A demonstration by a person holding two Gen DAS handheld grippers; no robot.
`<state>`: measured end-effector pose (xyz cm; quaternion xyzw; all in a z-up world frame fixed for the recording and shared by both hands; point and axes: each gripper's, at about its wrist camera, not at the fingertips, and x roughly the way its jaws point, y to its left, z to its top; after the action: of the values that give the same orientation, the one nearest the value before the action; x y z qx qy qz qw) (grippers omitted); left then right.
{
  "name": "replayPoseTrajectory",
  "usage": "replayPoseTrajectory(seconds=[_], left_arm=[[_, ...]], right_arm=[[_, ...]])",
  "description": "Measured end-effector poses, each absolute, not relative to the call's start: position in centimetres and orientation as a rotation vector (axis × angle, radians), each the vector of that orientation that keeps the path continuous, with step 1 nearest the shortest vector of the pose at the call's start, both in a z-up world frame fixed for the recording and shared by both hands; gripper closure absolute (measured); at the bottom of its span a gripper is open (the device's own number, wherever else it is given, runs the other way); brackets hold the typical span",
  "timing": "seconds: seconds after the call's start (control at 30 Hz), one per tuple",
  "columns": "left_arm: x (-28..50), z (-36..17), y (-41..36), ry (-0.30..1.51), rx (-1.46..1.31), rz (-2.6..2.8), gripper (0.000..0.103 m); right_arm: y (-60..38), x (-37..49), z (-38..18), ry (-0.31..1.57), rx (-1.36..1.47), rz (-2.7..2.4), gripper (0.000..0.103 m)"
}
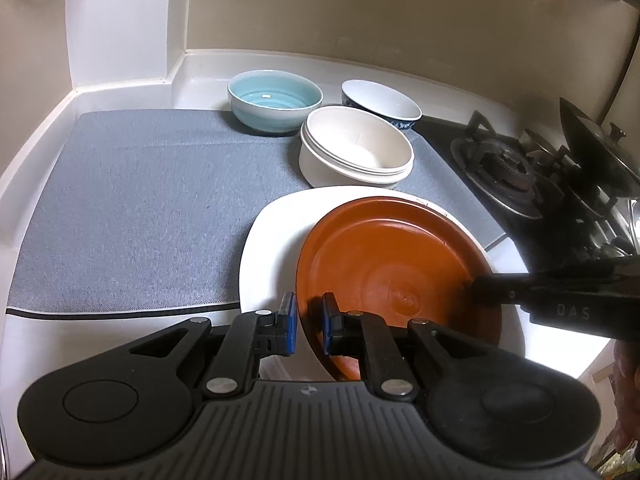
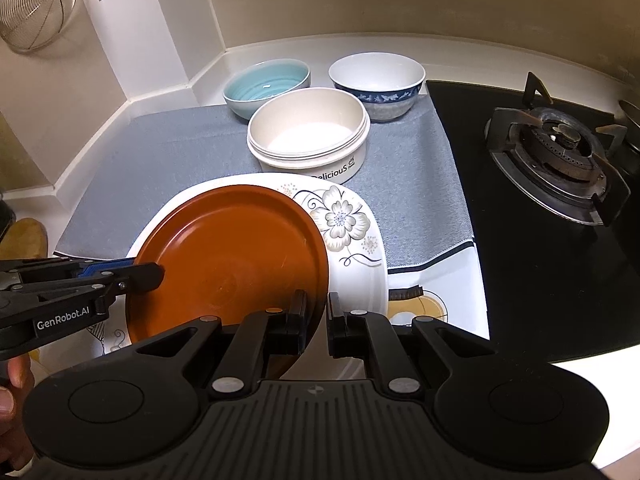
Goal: Organize plates and bowls
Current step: 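Lower the terracotta plate onto the white plates and open the left gripper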
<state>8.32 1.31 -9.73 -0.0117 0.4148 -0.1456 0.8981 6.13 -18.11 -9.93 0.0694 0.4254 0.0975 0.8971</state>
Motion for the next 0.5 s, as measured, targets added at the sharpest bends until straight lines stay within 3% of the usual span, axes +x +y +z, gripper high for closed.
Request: replayPoseTrajectory(seconds=[0.5], left_arm=[[8.89,-10.65,0.86,0.875,-0.019,-0.298,0.091]], right_arm=[[-17.78,7.02,-10.82,0.913,0.103,0.194,0.089]])
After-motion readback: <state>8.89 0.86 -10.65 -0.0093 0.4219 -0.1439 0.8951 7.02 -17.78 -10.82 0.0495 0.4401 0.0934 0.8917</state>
